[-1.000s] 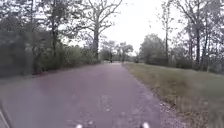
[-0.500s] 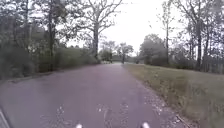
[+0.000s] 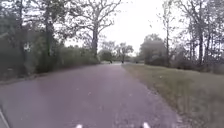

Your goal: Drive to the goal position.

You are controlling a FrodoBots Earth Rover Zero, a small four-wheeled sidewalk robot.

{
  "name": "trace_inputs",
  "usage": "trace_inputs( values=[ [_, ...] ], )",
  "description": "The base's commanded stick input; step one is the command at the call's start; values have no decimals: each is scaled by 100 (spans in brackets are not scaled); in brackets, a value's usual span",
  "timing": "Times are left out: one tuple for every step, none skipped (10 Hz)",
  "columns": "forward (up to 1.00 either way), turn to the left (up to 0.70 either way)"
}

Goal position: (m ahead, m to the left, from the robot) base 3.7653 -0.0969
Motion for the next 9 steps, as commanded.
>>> trace_inputs(
  values=[
    [100, 0],
    [100, 0],
    [100, 0],
    [100, 0],
    [100, 0],
    [100, 0],
    [100, 0],
    [100, 0],
    [100, 0]
  ],
)
